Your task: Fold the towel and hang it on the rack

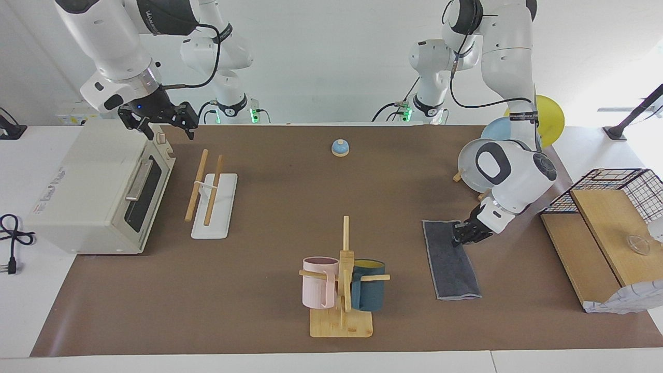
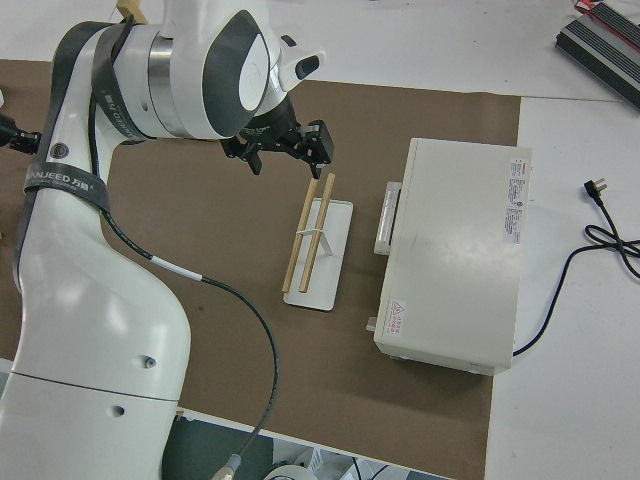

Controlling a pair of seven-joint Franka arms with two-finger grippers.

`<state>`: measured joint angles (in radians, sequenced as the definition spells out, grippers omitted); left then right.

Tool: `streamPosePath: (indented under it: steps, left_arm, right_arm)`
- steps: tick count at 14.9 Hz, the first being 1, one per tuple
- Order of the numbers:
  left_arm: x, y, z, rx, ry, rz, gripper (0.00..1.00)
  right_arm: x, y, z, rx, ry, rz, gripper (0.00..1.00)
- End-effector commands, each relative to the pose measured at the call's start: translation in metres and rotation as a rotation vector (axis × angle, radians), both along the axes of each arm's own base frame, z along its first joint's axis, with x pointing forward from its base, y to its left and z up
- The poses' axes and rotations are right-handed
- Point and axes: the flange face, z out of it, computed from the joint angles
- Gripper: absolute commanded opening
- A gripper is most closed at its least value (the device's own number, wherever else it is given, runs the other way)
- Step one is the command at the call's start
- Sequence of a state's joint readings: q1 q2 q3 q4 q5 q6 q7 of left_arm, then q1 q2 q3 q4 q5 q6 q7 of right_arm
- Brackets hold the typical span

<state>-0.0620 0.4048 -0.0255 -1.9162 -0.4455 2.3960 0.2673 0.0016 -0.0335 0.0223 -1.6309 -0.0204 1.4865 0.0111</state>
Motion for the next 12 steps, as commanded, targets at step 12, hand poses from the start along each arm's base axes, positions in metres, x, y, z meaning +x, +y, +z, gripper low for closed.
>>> streamPosePath:
  steps: [12]
  left_arm:
    - [0.011,-0.065,0.166,-0.103,0.276,0.578,0.00]
  right_arm:
    - [-0.022,0.007,-0.014,0.111,0.046,-0.013,1.00]
